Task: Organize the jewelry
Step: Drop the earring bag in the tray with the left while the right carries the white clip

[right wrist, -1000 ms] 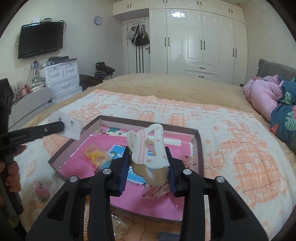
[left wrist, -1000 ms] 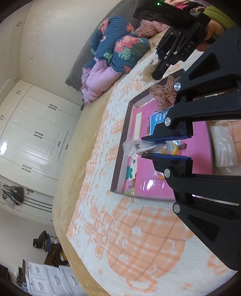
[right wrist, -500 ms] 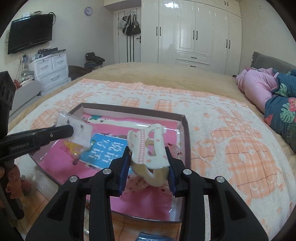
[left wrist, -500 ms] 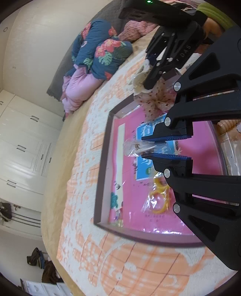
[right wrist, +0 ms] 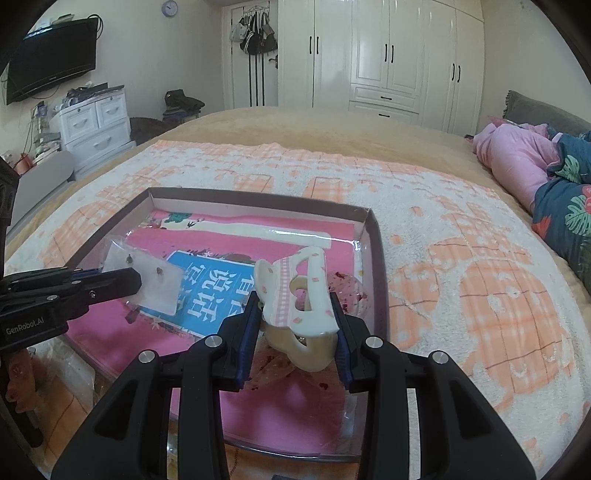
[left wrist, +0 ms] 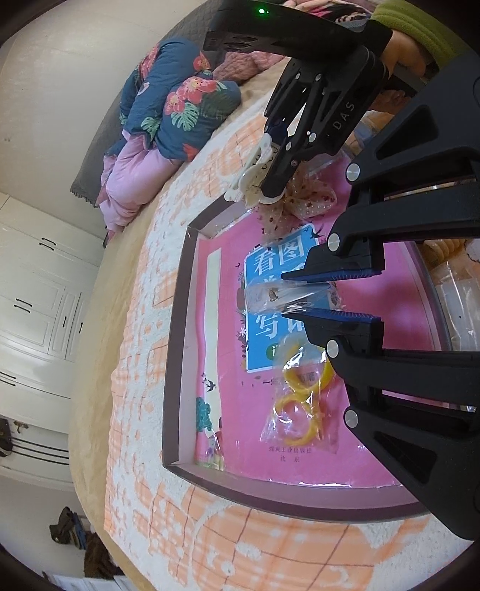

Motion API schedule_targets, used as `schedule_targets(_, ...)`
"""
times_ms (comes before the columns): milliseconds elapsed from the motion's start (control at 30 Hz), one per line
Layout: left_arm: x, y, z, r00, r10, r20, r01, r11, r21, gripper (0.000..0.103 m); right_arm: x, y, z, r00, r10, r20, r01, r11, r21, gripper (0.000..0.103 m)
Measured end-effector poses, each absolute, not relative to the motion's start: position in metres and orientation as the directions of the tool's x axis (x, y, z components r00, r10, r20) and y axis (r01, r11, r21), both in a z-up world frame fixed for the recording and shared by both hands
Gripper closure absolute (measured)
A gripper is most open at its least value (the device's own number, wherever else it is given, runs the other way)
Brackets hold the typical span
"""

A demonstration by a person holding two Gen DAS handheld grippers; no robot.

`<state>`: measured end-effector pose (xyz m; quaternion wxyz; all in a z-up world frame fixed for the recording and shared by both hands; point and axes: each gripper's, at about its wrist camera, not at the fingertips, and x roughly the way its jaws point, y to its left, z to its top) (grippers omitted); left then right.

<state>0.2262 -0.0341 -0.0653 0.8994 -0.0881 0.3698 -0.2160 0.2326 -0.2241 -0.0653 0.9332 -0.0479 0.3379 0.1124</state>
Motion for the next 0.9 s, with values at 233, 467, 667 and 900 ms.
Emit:
schedule_targets(233, 0.226, -0.033, -0.069, 0.630, -0.452, -0.631, 0.315, 0.892, -0.325, 0.096, 0.231, -0.221, -0.071, 0.738, 0.177, -0.651, -0.232, 0.973, 0.003, 0.069)
schedule_targets(467, 0.226, -0.031, -0.071, 0.629, -0.440, -0.641, 0.304, 0.898, -0.318, 0.096, 0.227, -0.222, -0.074, 0.736, 0.178, -0.653, -0.225, 0.974, 0.013, 0.069)
schedule_targets(667, 0.224, -0.029, -0.070, 0.638, -0.432, -0.638, 0.299, 0.902, -0.312, 0.096, 0.223, -0.226, -0.073, 0.741, 0.185, -0.646, -0.220, 0.975, 0.027, 0.065)
schedule_targets(900, 0.224, -0.027, -0.069, 0.641, -0.422, -0.641, 0.289, 0.907, -0.307, 0.091, 0.211, -0.227, -0.065, 0.770, 0.195, -0.608, -0.228, 0.973, 0.023, 0.053)
